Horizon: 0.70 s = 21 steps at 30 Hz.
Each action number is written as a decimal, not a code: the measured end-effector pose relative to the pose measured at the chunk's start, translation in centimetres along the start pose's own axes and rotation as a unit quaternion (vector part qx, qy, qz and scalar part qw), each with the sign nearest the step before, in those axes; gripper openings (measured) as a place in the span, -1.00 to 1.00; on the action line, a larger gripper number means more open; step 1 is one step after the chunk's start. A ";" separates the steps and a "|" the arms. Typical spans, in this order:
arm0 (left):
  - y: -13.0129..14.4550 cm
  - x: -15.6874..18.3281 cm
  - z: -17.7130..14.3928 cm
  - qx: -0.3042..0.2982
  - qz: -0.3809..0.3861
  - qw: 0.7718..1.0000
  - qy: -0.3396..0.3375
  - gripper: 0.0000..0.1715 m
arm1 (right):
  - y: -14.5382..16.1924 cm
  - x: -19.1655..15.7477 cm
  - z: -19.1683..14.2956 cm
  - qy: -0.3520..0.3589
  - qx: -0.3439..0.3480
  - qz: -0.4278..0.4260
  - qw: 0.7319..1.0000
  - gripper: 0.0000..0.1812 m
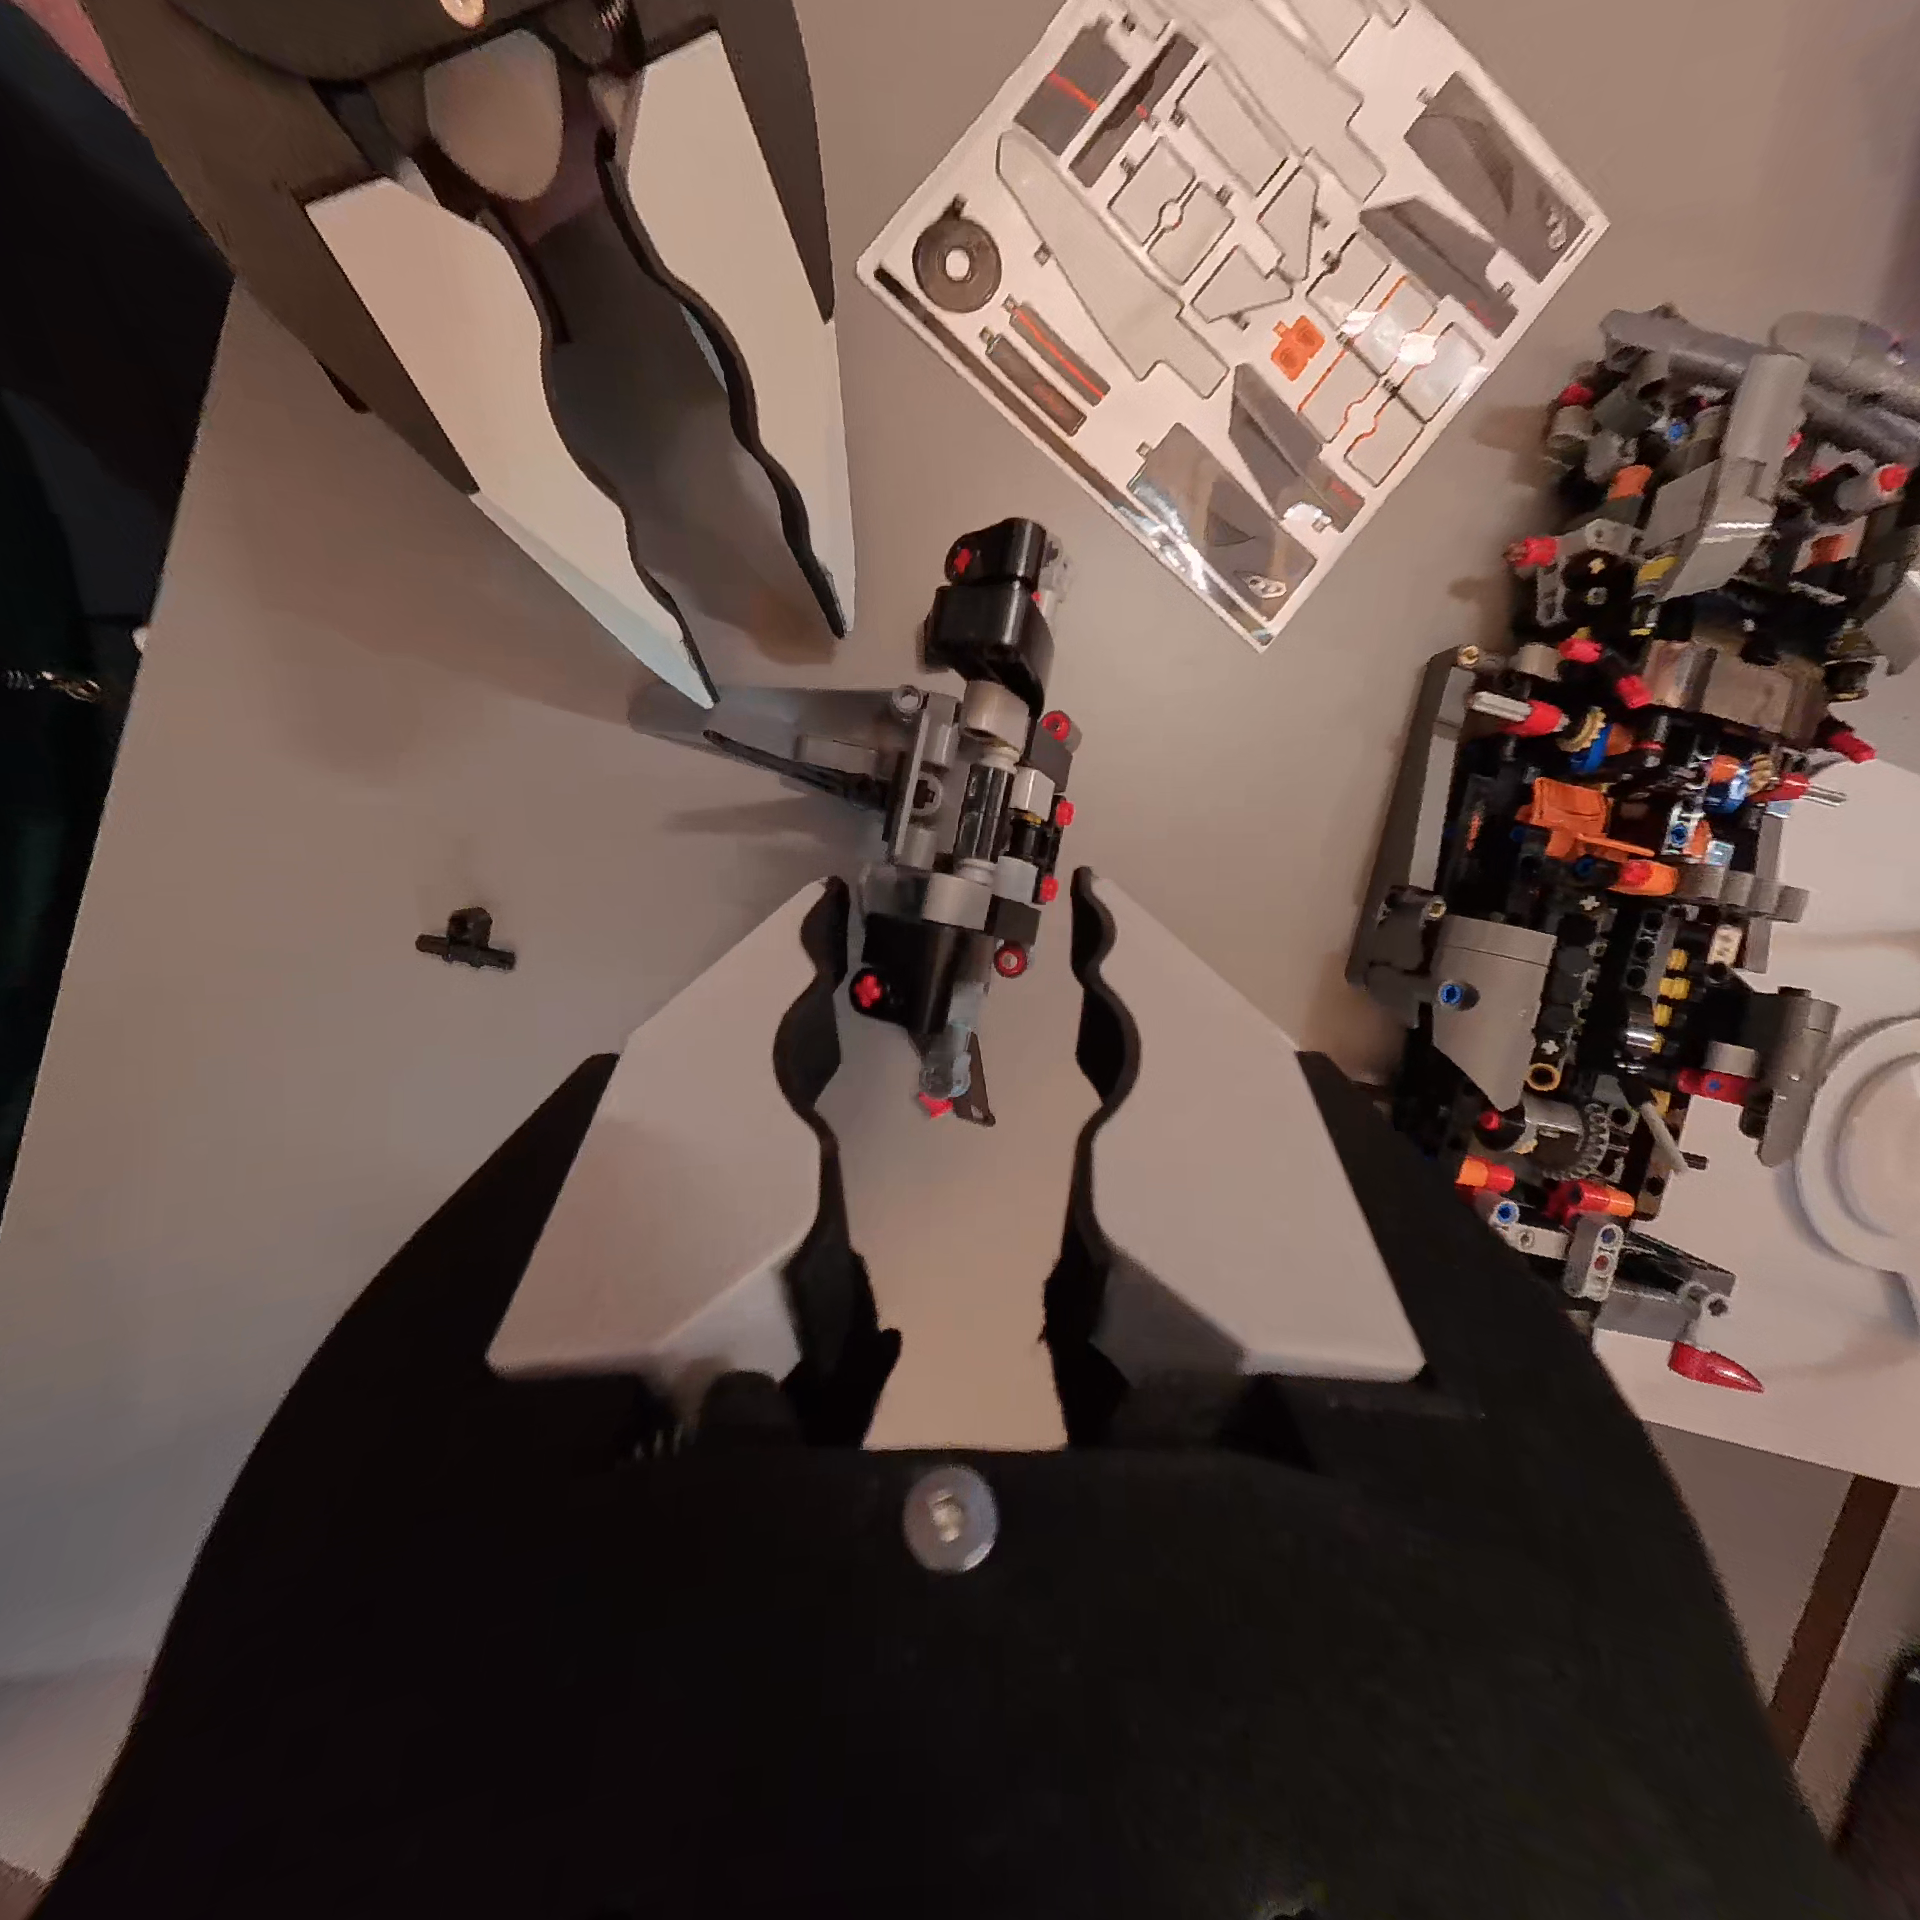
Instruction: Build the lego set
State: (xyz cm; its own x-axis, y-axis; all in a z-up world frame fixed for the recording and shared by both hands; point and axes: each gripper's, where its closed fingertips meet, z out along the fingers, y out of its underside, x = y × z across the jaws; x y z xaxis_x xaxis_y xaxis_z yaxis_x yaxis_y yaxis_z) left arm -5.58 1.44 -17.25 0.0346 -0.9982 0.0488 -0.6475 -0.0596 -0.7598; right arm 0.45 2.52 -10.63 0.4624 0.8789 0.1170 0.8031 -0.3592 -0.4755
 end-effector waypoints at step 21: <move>1.3 -0.8 -2.4 0.015 0.001 0.999 -0.043 -0.56 | 10.0 -5.9 -5.9 0.079 0.100 0.178 0.976 -0.59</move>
State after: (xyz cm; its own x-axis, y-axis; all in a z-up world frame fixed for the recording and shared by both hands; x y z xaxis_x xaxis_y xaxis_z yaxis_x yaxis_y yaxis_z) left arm -8.22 2.15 -16.71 0.1003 -0.9949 -0.0075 -0.6245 -0.0571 -0.7789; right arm 7.99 -8.13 -10.98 0.7638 0.6442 0.0390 0.4984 -0.5504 -0.6698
